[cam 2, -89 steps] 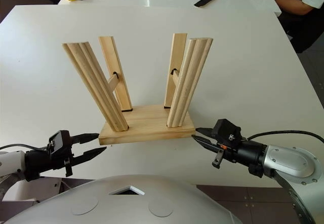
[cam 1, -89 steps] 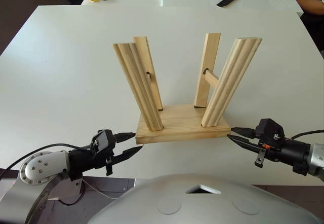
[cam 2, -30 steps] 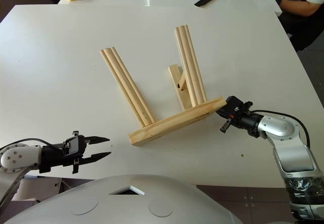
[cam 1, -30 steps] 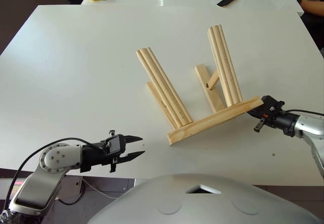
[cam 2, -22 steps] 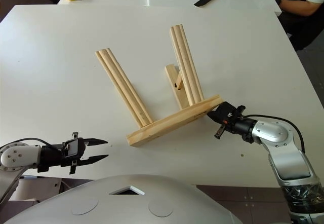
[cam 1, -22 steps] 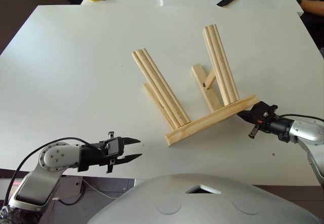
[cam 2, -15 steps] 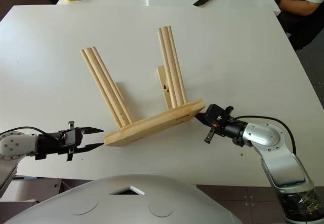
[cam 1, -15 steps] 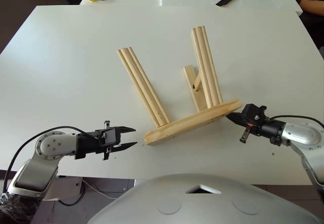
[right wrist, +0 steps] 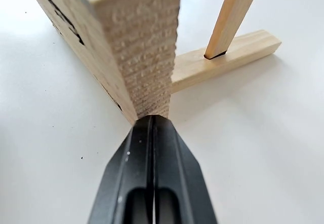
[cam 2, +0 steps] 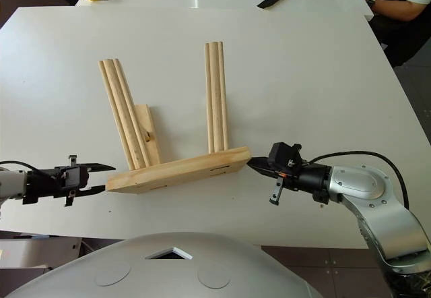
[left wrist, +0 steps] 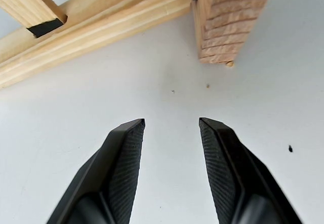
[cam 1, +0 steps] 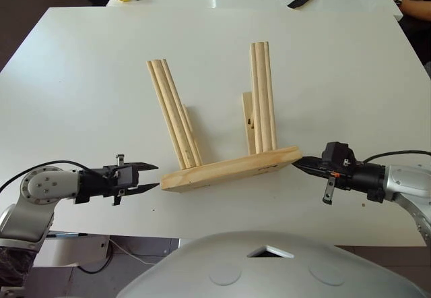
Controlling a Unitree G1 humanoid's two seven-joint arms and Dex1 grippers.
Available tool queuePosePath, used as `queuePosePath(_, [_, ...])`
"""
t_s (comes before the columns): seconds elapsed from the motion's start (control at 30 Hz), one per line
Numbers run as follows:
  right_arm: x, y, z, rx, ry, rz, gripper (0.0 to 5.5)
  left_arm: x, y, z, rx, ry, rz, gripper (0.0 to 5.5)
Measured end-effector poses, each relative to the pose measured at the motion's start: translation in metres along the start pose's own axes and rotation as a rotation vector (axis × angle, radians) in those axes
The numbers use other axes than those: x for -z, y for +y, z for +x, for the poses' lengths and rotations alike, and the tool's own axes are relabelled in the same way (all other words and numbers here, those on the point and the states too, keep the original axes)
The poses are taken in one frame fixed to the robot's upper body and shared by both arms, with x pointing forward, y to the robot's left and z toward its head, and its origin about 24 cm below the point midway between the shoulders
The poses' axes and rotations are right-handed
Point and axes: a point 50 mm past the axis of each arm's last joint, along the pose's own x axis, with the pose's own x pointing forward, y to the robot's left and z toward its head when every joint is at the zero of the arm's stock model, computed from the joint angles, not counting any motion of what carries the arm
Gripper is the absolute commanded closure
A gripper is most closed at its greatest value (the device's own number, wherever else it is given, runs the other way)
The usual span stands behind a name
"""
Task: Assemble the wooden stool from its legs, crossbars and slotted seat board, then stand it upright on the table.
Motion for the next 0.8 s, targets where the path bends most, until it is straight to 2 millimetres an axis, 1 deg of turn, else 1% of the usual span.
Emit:
queuePosePath(0.13, [0.012,-0.014,-0.009,0.069,0.061,0.000,5.49,-0.004,-0.015,0.010,0.048,-0.037,-0.008,3.51])
queuePosePath(0.2, [0.016,-0.017,-0.011,0.080,0.074,-0.001,5.49,-0.005,-0.019,0.014,0.048,-0.055,-0.024,3.51])
queuePosePath(0.37, [0.029,-0.025,-0.016,0.094,0.115,-0.006,5.49,-0.009,-0.027,0.021,0.016,-0.096,-0.096,3.51])
queuePosePath(0.53, [0.037,-0.038,-0.021,0.088,0.164,-0.076,5.49,-0.008,-0.027,0.028,-0.022,-0.112,-0.133,3.51])
queuePosePath(0.67, [0.046,-0.039,-0.021,0.054,0.180,-0.084,4.96,-0.008,-0.029,0.037,-0.057,-0.137,-0.151,3.51])
queuePosePath(0.73, [0.047,-0.038,-0.020,0.036,0.175,-0.088,4.66,-0.007,-0.028,0.039,-0.069,-0.142,-0.155,3.51])
queuePosePath(0.8, [0.046,-0.035,-0.019,0.022,0.163,-0.101,4.34,-0.005,-0.028,0.040,-0.078,-0.146,-0.160,3.22])
